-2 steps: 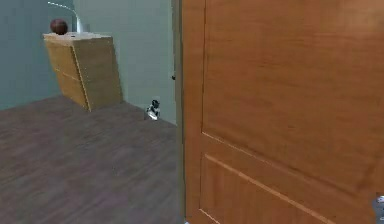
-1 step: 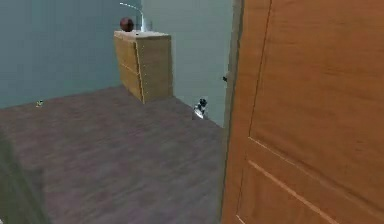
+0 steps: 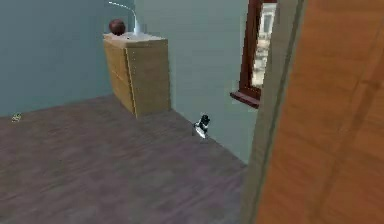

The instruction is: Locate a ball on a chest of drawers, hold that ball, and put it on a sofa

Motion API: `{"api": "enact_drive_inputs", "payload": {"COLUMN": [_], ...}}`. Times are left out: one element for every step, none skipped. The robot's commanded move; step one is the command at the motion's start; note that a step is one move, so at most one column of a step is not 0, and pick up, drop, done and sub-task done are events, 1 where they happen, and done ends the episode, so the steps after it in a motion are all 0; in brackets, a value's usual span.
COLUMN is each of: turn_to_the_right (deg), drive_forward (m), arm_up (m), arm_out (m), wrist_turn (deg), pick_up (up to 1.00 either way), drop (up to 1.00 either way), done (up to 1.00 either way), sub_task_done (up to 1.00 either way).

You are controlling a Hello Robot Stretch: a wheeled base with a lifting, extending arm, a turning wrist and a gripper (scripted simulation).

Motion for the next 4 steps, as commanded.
{"api": "enact_drive_inputs", "payload": {"turn_to_the_right": [-18.0, 0.0, 0.0, -42.0], "drive_forward": [0.00, 1.00, 0.80, 0.00], "arm_up": [0.00, 0.00, 0.00, 0.00], "arm_out": [0.00, 0.00, 0.00, 0.00], "wrist_turn": [0.0, 0.0, 0.0, 0.0], "pick_up": [0.00, 0.00, 0.00, 0.00], "drop": [0.00, 0.00, 0.00, 0.00], "done": [0.00, 0.00, 0.00, 0.00], "sub_task_done": [0.00, 0.00, 0.00, 0.00]}}
